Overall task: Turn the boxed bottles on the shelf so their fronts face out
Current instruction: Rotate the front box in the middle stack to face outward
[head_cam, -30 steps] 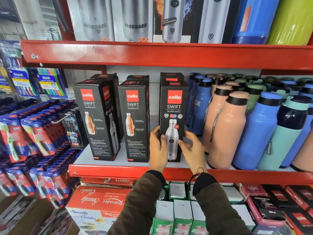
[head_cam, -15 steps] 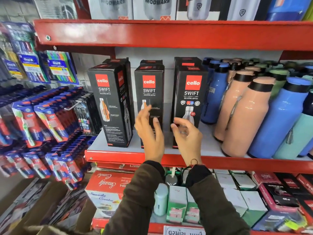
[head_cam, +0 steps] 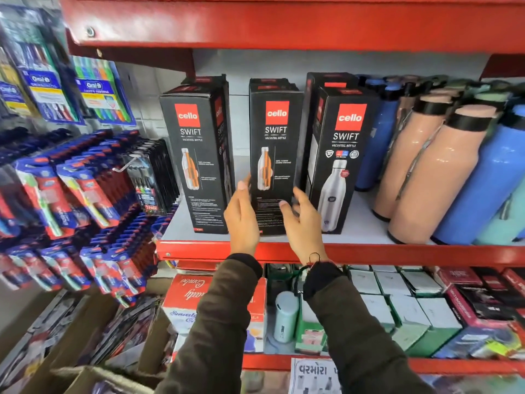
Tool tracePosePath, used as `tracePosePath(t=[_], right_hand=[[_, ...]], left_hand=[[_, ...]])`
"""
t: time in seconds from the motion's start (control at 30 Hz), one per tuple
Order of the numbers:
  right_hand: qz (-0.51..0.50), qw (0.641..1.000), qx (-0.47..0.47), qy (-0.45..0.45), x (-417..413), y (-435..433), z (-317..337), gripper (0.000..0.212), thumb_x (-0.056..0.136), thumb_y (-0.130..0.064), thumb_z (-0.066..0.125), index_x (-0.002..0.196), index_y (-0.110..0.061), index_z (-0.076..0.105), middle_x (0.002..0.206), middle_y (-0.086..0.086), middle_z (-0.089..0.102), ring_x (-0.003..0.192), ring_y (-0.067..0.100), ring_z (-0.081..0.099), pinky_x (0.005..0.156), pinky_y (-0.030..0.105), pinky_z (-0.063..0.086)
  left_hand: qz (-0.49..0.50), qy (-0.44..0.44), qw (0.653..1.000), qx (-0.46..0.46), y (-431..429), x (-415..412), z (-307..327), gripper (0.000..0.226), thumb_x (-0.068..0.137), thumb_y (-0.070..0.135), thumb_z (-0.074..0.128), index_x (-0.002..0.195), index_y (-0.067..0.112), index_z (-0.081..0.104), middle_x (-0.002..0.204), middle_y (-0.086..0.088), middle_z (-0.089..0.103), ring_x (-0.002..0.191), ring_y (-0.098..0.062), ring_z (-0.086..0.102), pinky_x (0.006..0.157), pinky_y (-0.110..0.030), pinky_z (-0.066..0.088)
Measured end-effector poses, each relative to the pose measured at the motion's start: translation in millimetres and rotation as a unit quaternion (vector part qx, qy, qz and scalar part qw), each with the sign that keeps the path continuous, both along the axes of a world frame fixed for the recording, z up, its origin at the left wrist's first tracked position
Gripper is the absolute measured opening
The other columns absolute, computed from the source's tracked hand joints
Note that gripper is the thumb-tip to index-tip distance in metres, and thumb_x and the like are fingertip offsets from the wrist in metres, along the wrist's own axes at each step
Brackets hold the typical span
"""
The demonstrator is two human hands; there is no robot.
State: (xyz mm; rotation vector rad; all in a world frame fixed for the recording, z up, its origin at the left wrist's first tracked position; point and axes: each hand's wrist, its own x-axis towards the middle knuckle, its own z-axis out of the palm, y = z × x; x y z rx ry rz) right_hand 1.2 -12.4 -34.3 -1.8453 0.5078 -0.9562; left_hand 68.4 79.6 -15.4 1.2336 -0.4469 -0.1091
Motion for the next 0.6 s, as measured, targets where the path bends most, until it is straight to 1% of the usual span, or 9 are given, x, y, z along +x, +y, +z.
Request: tracePosePath(t=[0.07, 0.13, 0.17, 0.23, 0.3, 0.37, 0.47, 0.5, 0.6], right_hand=[[0.005, 1.0, -0.003, 0.0, 0.7, -0.3, 3.4, 0.052, 0.091, -0.025, 0.067, 0.14, -0.03, 0.049, 0.127, -0.013, 0.065, 0.117, -0.001, 0.06, 0.104, 0.024, 0.047], [-0.011, 1.0, -0.025, 0.007, -1.0, -2.0, 8.2, 0.056, 0.082, -0.031, 0.077, 0.124, -0.054, 0.048, 0.116, -0.032, 0.065, 0.113, -0.007, 0.06, 0.097, 0.013, 0.048], [-0.019, 0.999, -0.034, 0.006, -1.8, -2.4, 10.6, 0.057, 0.077, -0.036, 0.081, 0.118, -0.059, 0.048, 0.11, -0.038, 0.064, 0.108, -0.011, 0.061, 0.092, 0.009, 0.048], [-0.04, 0.999, -0.033, 0.007, -2.0, -2.0, 13.4, 0.065, 0.066, -0.052, 0.085, 0.121, -0.049, 0.05, 0.114, -0.028, 0.066, 0.11, -0.005, 0.062, 0.095, 0.018, 0.051], [-0.053, 0.998, -0.031, 0.017, 0.9, -0.4, 15.6, 0.094, 0.057, -0.067, 0.083, 0.135, -0.026, 0.049, 0.127, -0.011, 0.065, 0.119, 0.008, 0.06, 0.102, 0.031, 0.051], [-0.073, 0.997, -0.032, 0.024, 2.6, 0.3, 14.9, 0.104, 0.055, -0.07, 0.082, 0.139, -0.019, 0.047, 0.13, -0.005, 0.064, 0.122, 0.012, 0.059, 0.103, 0.036, 0.05], [-0.066, 0.998, -0.02, 0.01, 2.8, 0.7, 13.3, 0.093, 0.058, -0.063, 0.084, 0.135, -0.022, 0.05, 0.124, -0.012, 0.065, 0.115, 0.007, 0.062, 0.1, 0.034, 0.053], [-0.059, 0.998, -0.015, 0.002, 3.0, 0.0, 12.8, 0.091, 0.059, -0.061, 0.084, 0.134, -0.023, 0.051, 0.122, -0.014, 0.065, 0.114, 0.005, 0.062, 0.1, 0.033, 0.053], [-0.042, 0.999, -0.008, -0.015, 0.7, -4.5, 12.4, 0.082, 0.06, -0.053, 0.086, 0.131, -0.03, 0.051, 0.117, -0.027, 0.064, 0.11, -0.007, 0.06, 0.097, 0.021, 0.052]], left_hand=[[0.004, -0.016, 1.0, -0.008, 4.1, -1.5, 4.0, 0.06, 0.099, 0.055, 0.035, 0.136, 0.019, 0.066, 0.136, -0.002, 0.069, 0.132, -0.014, 0.062, 0.119, -0.046, 0.043], [0.014, -0.025, 0.999, -0.029, 7.2, -1.9, 5.8, 0.058, 0.1, 0.053, 0.036, 0.13, 0.017, 0.071, 0.127, 0.006, 0.073, 0.125, -0.011, 0.066, 0.112, -0.045, 0.05], [0.02, -0.026, 0.999, -0.038, 7.9, -1.4, 5.2, 0.055, 0.101, 0.05, 0.037, 0.126, 0.016, 0.072, 0.123, 0.011, 0.075, 0.12, -0.007, 0.068, 0.106, -0.043, 0.055], [0.03, -0.029, 0.998, -0.045, 7.8, -1.8, 1.9, 0.05, 0.105, 0.044, 0.038, 0.123, 0.014, 0.074, 0.121, 0.014, 0.075, 0.112, -0.002, 0.069, 0.095, -0.039, 0.062], [0.033, -0.036, 0.998, -0.048, 8.0, -2.7, -2.4, 0.048, 0.107, 0.04, 0.038, 0.121, 0.013, 0.075, 0.124, 0.01, 0.075, 0.11, -0.005, 0.069, 0.09, -0.04, 0.064], [0.037, -0.044, 0.997, -0.053, 8.0, -2.3, -6.6, 0.048, 0.107, 0.041, 0.039, 0.119, 0.014, 0.077, 0.123, 0.007, 0.075, 0.109, -0.01, 0.069, 0.088, -0.042, 0.064], [0.056, -0.069, 0.995, -0.051, 5.5, 1.8, -9.4, 0.046, 0.108, 0.039, 0.039, 0.116, 0.017, 0.077, 0.12, 0.007, 0.075, 0.112, -0.017, 0.068, 0.098, -0.053, 0.058], [0.068, -0.086, 0.993, -0.042, 4.1, 3.7, -9.1, 0.043, 0.109, 0.036, 0.038, 0.12, 0.017, 0.075, 0.123, 0.007, 0.074, 0.117, -0.016, 0.067, 0.104, -0.052, 0.054], [0.079, -0.111, 0.991, -0.003, -3.5, 11.3, -7.0, 0.04, 0.11, 0.025, 0.037, 0.143, 0.016, 0.059, 0.145, 0.006, 0.059, 0.138, -0.006, 0.052, 0.12, -0.028, 0.039]])
